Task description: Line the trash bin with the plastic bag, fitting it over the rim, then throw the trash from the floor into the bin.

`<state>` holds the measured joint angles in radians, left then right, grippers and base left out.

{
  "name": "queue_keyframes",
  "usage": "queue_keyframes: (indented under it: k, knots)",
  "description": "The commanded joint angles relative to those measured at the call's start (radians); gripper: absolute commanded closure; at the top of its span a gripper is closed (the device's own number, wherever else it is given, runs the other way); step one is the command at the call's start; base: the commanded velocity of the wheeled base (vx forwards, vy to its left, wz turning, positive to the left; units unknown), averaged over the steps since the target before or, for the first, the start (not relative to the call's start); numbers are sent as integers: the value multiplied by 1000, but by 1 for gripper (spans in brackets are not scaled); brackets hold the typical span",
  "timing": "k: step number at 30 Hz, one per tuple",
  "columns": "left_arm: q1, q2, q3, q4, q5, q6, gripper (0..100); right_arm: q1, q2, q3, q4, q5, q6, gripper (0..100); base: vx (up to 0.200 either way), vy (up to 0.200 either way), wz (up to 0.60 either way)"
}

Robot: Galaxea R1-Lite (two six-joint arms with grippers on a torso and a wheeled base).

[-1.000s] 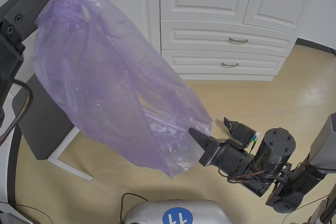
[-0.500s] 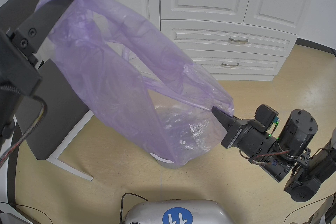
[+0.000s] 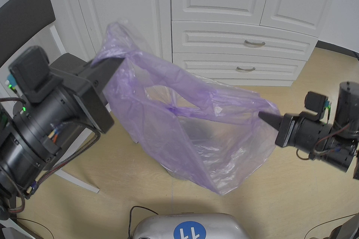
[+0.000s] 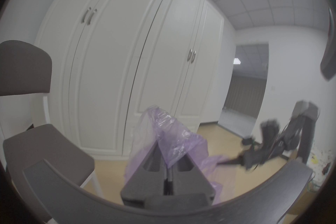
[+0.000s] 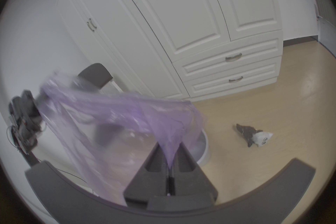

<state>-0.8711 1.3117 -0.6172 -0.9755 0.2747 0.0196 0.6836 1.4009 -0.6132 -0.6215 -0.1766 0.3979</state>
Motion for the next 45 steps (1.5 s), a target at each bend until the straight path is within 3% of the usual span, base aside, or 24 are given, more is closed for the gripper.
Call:
queue_keyframes:
  k: [1,3,9,14,19,23,31,36,45]
  knots:
    - [135,81,16,112,-37,-1,100,4,-115,-184,169,-7,-31,100,0,0,0]
    - [178,101,37,141,-100,-1,100,-4,-111,-241,299,5,-60,100,0,0,0]
    - [271,216,42,124,-172,11,100,-12,-62,-184,335,26,-65,100,0,0,0]
    - [274,254,48,86,-170,16,100,-13,-56,-163,330,19,-71,100,0,0,0]
    - [314,267,47,81,-170,19,100,-24,-57,-122,330,5,-160,100,0,0,0]
    - [351,311,33,78,-170,33,100,-33,-20,-102,318,2,-180,100,0,0,0]
    - [425,448,-41,58,-160,26,100,-179,201,-94,109,9,-183,100,0,0,0]
    - [446,500,-76,60,-115,28,100,-246,268,-115,95,12,-186,100,0,0,0]
    - [480,511,-81,70,-94,30,100,-283,293,-109,95,12,-246,100,0,0,0]
